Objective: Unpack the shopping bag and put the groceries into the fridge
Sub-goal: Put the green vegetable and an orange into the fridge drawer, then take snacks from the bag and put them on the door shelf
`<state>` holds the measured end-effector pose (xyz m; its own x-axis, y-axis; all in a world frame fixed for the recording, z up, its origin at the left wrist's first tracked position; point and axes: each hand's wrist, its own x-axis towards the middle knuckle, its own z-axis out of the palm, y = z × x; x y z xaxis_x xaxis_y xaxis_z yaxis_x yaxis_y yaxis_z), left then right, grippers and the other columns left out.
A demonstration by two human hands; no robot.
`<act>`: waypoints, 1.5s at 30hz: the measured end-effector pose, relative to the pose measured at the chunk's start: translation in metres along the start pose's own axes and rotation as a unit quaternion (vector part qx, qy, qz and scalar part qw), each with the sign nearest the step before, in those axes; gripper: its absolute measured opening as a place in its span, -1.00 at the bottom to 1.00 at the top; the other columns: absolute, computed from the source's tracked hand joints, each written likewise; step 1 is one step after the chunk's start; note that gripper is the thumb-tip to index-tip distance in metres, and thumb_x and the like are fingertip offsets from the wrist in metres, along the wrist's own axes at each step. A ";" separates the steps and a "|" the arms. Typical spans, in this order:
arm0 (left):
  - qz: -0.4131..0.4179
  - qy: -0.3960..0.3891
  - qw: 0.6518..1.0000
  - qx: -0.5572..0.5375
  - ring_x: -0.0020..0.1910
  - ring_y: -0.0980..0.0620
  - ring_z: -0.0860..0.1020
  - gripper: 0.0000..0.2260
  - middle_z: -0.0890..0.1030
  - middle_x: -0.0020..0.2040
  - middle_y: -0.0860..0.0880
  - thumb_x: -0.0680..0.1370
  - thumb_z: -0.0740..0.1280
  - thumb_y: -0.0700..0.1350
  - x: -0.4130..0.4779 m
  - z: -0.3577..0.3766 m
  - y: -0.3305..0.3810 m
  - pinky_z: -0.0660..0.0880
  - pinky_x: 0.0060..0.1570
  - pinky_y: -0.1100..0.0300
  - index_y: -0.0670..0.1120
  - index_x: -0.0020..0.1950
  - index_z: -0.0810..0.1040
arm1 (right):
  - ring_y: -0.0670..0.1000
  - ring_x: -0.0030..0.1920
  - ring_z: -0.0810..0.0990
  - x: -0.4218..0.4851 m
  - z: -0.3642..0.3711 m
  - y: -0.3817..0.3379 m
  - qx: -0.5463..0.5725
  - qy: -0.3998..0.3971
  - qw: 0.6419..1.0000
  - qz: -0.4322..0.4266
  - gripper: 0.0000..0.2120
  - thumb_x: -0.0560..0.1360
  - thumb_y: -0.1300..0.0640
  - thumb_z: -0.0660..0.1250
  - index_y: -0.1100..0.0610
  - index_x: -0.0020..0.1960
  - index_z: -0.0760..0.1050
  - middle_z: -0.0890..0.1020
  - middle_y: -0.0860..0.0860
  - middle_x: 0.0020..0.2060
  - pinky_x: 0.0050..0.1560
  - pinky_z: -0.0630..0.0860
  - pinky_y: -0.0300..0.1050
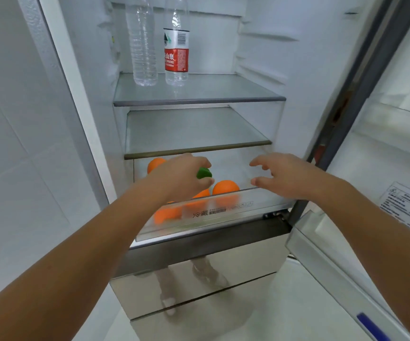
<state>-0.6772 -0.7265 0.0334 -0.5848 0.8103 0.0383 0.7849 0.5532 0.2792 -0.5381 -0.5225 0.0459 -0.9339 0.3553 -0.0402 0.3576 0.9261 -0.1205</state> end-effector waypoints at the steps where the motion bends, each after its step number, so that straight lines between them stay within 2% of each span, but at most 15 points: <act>1: 0.007 -0.006 1.000 0.002 0.18 -0.06 0.53 -0.57 0.50 0.31 -0.04 0.61 0.25 0.17 -0.002 0.002 0.008 0.48 0.16 0.07 0.10 0.45 0.42 | 0.05 0.22 0.54 -0.012 -0.001 0.003 0.008 0.006 1.000 0.008 -0.50 0.58 -0.18 0.29 -0.10 0.48 0.35 0.51 0.04 0.33 0.25 0.49 0.00; 5: 0.047 -0.019 0.999 -0.008 0.22 -0.06 0.53 -0.55 0.44 0.37 -0.02 0.60 0.24 0.20 -0.015 0.012 0.046 0.50 0.22 0.00 0.15 0.48 0.38 | 0.03 0.22 0.53 -0.060 0.003 0.015 0.025 0.029 0.999 0.034 -0.52 0.58 -0.18 0.28 -0.13 0.47 0.35 0.51 0.00 0.32 0.21 0.47 -0.05; 9: 0.096 -0.030 0.995 -0.020 0.22 -0.05 0.51 -0.57 0.43 0.34 0.00 0.61 0.24 0.19 -0.031 0.022 0.082 0.45 0.18 0.10 0.15 0.48 0.37 | 0.01 0.18 0.52 -0.111 0.009 0.028 0.027 0.039 0.997 0.064 -0.51 0.59 -0.18 0.28 -0.09 0.48 0.36 0.52 -0.02 0.28 0.18 0.45 -0.09; 12: 0.123 -0.045 0.991 -0.009 0.27 -0.05 0.48 -0.56 0.42 0.37 0.02 0.60 0.22 0.22 -0.043 0.033 0.111 0.46 0.27 0.01 0.20 0.47 0.35 | 0.04 0.22 0.52 -0.160 0.013 0.039 0.028 0.035 0.994 0.102 -0.52 0.58 -0.21 0.25 -0.13 0.46 0.34 0.52 -0.02 0.26 0.24 0.48 0.01; 14: 0.154 -0.051 0.987 0.011 0.24 -0.05 0.48 -0.61 0.44 0.31 0.03 0.61 0.20 0.22 -0.053 0.040 0.135 0.45 0.19 0.04 0.19 0.42 0.38 | 0.03 0.26 0.51 -0.197 0.015 0.046 0.037 0.037 0.990 0.127 -0.51 0.57 -0.23 0.25 -0.16 0.47 0.32 0.50 -0.04 0.29 0.28 0.48 0.04; 16: 0.190 -0.058 0.980 0.018 0.23 -0.05 0.48 -0.66 0.46 0.23 0.02 0.62 0.20 0.19 -0.065 0.051 0.161 0.40 0.09 0.08 0.17 0.38 0.42 | 0.02 0.26 0.51 -0.238 0.017 0.053 0.047 0.044 0.985 0.159 -0.49 0.57 -0.23 0.25 -0.16 0.48 0.31 0.50 -0.05 0.31 0.30 0.47 0.03; 20: 0.240 -0.073 0.968 -0.010 0.33 -0.04 0.44 -0.57 0.42 0.37 0.00 0.60 0.26 0.17 -0.104 0.078 0.219 0.39 0.29 0.06 0.15 0.47 0.39 | 0.03 0.22 0.52 -0.333 0.020 0.063 0.047 0.060 0.972 0.223 -0.50 0.58 -0.24 0.23 -0.13 0.48 0.30 0.50 -0.04 0.28 0.27 0.46 -0.02; 26: 0.334 -0.118 0.935 -0.022 0.26 -0.05 0.50 -0.56 0.46 0.29 0.00 0.60 0.27 0.18 -0.196 0.117 0.315 0.44 0.23 0.06 0.13 0.46 0.41 | 0.00 0.23 0.52 -0.498 0.050 0.058 0.069 0.067 0.939 0.331 -0.55 0.57 -0.25 0.25 -0.15 0.42 0.37 0.52 -0.08 0.28 0.24 0.45 -0.05; 30: 0.413 -0.153 0.898 -0.007 0.26 -0.05 0.49 -0.57 0.46 0.27 0.00 0.60 0.24 0.20 -0.265 0.145 0.383 0.43 0.14 0.11 0.14 0.45 0.42 | 0.01 0.30 0.48 -0.606 0.070 0.047 0.076 0.062 0.903 0.418 -0.54 0.58 -0.25 0.23 -0.15 0.43 0.35 0.50 -0.06 0.30 0.31 0.40 -0.04; 36: 0.517 -0.191 0.834 0.011 0.32 -0.04 0.46 -0.55 0.46 0.33 0.01 0.60 0.22 0.22 -0.347 0.185 0.475 0.43 0.28 0.02 0.10 0.45 0.40 | 0.01 0.26 0.50 -0.751 0.087 0.029 0.094 0.061 0.827 0.551 -0.54 0.57 -0.25 0.24 -0.14 0.42 0.36 0.52 -0.04 0.25 0.28 0.41 -0.05; 45: 0.632 -0.228 0.740 0.035 0.32 -0.06 0.46 -0.55 0.42 0.37 0.02 0.59 0.22 0.20 -0.421 0.245 0.615 0.46 0.25 -0.01 0.12 0.45 0.38 | 0.04 0.21 0.54 -0.898 0.116 0.029 0.111 0.064 0.703 0.700 -0.54 0.56 -0.24 0.28 -0.13 0.41 0.38 0.54 -0.03 0.24 0.22 0.47 -0.01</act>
<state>0.1023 -0.6801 -0.0458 0.7425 0.6613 -0.1063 0.6641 -0.7061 0.2457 0.3106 -0.8297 -0.0362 0.3442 0.9205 -0.1851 0.9028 -0.3786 -0.2038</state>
